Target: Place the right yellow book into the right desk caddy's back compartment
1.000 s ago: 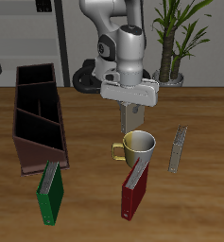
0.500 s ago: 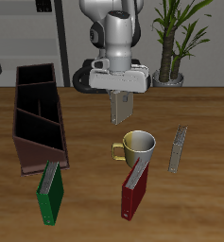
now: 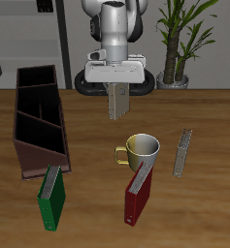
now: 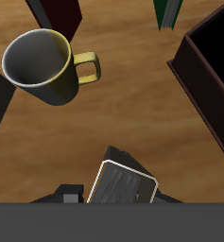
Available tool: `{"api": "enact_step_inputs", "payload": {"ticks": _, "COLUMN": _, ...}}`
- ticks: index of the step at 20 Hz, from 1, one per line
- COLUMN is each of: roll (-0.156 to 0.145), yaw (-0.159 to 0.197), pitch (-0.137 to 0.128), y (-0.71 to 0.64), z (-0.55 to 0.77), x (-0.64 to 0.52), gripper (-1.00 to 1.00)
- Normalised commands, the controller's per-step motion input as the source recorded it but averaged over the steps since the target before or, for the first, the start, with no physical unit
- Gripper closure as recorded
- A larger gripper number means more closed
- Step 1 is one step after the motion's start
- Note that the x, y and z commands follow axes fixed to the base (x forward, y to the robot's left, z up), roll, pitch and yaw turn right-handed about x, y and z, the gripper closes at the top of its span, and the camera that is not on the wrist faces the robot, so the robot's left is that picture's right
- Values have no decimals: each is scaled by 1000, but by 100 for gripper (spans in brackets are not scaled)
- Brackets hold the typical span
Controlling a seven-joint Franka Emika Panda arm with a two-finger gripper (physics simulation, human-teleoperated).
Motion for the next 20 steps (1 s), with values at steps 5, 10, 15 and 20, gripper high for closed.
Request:
{"api": "enact_step_inputs", "payload": {"ticks": 5, "roll": -3, "yaw": 108, "pitch": -16, "y": -201, "z": 275, "x": -91, "gripper": 100}}
{"api": "enact_step_inputs", "payload": {"ticks": 10, "roll": 6, "yaw": 126, "pitch": 20, "y": -286, "z": 332, "x": -19, "gripper": 100}}
{"api": "enact_step_inputs", "payload": {"ticks": 15, "roll": -37, "yaw": 85, "pitch": 21, "y": -358, "z": 223, "x": -22, "gripper": 100}}
{"api": "enact_step_inputs", "payload": {"ticks": 20, "roll": -50, "yaw": 165, "pitch": 38, "y": -344, "z": 118, "x": -11, "gripper": 100}}
